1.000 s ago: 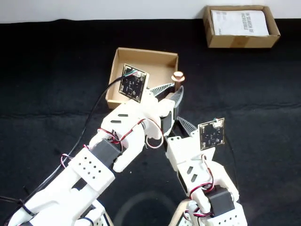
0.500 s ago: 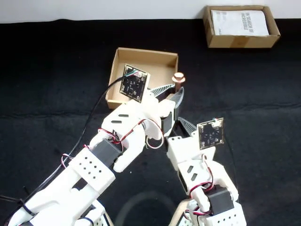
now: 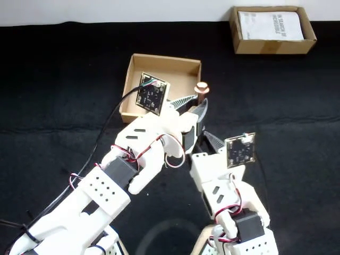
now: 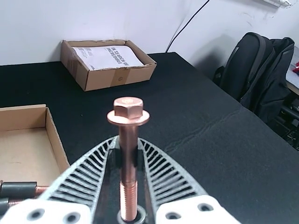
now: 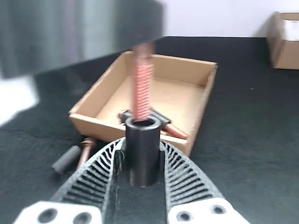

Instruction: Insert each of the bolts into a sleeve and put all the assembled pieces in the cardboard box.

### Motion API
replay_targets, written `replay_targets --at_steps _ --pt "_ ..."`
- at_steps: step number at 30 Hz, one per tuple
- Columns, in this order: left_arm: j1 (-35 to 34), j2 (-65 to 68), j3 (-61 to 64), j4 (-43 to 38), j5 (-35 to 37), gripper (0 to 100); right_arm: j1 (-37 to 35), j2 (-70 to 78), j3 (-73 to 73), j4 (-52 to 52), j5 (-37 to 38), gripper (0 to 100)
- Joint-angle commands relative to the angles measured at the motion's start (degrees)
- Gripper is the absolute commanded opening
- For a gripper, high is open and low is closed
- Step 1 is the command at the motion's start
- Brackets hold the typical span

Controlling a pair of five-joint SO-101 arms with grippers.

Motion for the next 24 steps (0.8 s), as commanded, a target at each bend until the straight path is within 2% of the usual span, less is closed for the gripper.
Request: replay_targets --at_steps 1,24 --pt "0.2 -0.1 -2.9 -0.1 0.2 1 -1.6 -0.5 -0.7 -1.3 0.7 0.7" --pt "0.2 -0.1 -2.9 0.0 0.2 1 0.7 -0.5 -0.5 -1.3 3.0 0.7"
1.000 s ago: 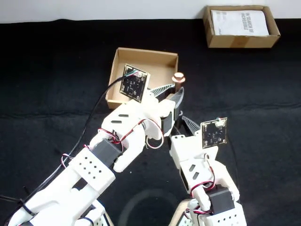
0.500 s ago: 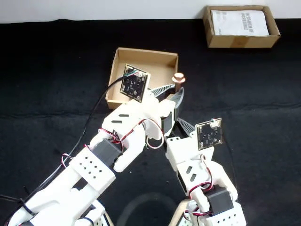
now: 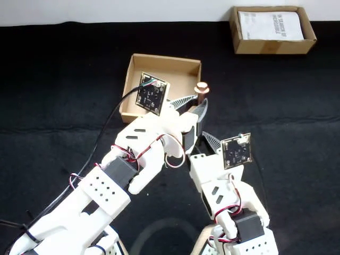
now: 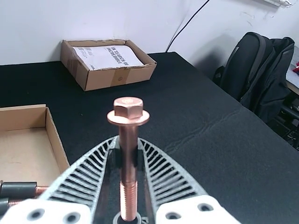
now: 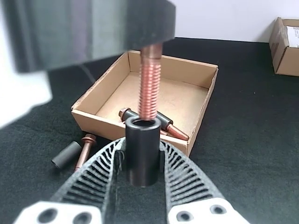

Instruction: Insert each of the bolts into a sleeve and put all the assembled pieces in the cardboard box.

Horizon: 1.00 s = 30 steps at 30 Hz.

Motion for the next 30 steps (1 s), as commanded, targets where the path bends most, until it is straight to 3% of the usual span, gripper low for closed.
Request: replay_targets --at_steps 1,15,21,24,30 --pt "0.2 -0.1 -2.9 0.0 0.2 1 0.4 -0.5 -0.5 -1.3 0.6 0.7" --pt "0.5 -0.6 3.6 0.0 0.4 1 0.7 -0.5 -0.6 -1.3 0.6 0.7" --pt "0.7 -0.7 5.8 0.3 4.1 1 0.7 -0.5 -0.4 -1.3 0.6 0.7" --pt "0.1 -0.9 3.7 6.7 4.0 4 0.7 -0.5 -0.6 -1.3 0.6 0.7" --pt "-0.1 -4.9 -3.2 25.6 4.1 25 0.7 -0.5 -0.4 -1.3 0.7 0.7"
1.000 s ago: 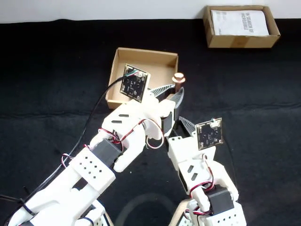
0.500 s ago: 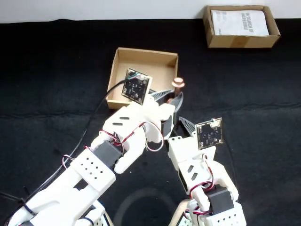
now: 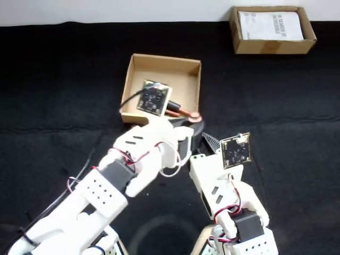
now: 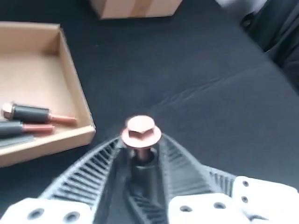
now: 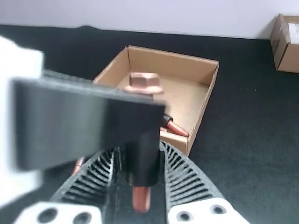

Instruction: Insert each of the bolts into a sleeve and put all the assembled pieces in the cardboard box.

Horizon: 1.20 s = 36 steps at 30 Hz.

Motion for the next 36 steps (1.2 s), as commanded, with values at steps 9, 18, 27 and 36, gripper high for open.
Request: replay_targets --at_steps 9,18,27,36 --pt "-0.2 -11.4 -17.2 32.9 -8.0 29 0.7 -0.5 -1.5 -3.0 2.2 0.7" --pt "-12.7 -31.1 -14.2 46.9 -14.9 1 0.7 23.0 -22.9 -4.0 2.5 0.7" --pt "-38.7 -51.7 15.2 27.7 -17.6 3 0.3 59.0 -52.4 -3.7 21.3 0.7" --pt "-62.6 -57.5 38.9 16.5 -6.2 1 -0.8 89.6 -68.7 -3.9 54.2 0.8"
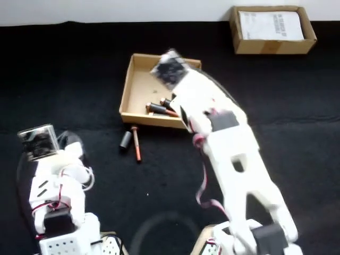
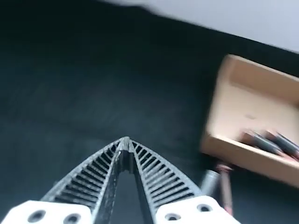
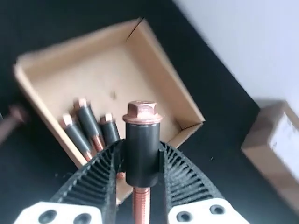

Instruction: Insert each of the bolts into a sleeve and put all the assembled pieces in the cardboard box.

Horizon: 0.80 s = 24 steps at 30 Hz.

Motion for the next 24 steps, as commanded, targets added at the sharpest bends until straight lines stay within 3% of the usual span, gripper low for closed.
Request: replay_targets --at_steps 1,8,17,24 --pt "-7.0 -0.7 4.3 -2.5 9.1 1 -1.0 9.3 -9.0 -1.6 9.5 0.8" --pt "-7.4 -0.8 9.6 -2.1 17.0 1 -1.8 24.1 -16.5 -1.6 16.4 0.8" --pt "-7.3 -0.9 9.6 -1.1 17.1 1 -1.7 33.8 -18.3 -1.4 16.6 1.5" --pt "-7.3 -0.9 9.6 -1.1 17.0 1 -2.4 34.4 -18.8 2.2 16.4 17.8"
